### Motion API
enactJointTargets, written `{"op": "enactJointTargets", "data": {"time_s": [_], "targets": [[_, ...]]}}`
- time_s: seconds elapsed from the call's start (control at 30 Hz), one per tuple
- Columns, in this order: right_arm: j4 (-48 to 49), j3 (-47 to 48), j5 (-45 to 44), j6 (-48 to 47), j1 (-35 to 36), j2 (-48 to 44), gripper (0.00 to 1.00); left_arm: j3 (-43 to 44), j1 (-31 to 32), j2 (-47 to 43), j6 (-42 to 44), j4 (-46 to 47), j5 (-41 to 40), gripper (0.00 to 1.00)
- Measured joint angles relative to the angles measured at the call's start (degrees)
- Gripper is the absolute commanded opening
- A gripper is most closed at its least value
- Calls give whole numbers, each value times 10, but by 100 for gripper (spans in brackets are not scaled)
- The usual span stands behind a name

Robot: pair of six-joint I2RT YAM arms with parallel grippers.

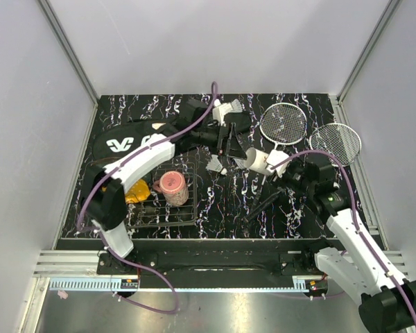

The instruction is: Pack up the badminton gear

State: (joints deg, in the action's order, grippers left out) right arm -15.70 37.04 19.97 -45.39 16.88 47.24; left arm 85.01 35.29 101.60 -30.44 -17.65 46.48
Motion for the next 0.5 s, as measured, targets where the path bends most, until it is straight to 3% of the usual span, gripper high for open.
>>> {"op": "enactJointTargets", "data": {"time_s": [0.03,0.1,0.17,0.33,0.5], "targets": [[0,-1,0,6,0,-8,41,-5,0,-19,6,-3,-14,85],[0,-4,0,15,0,-26,41,-26,1,-79,19,-6,-56,75],[1,-11,2,19,0,-44,41,-52,3,-147,33,12,-87,53],[5,-26,6,25,0,-70,40,-97,42,-288,83,88,-127,43],[11,-26,5,39,0,-71,39,-57,127,-253,132,97,-178,40]]}}
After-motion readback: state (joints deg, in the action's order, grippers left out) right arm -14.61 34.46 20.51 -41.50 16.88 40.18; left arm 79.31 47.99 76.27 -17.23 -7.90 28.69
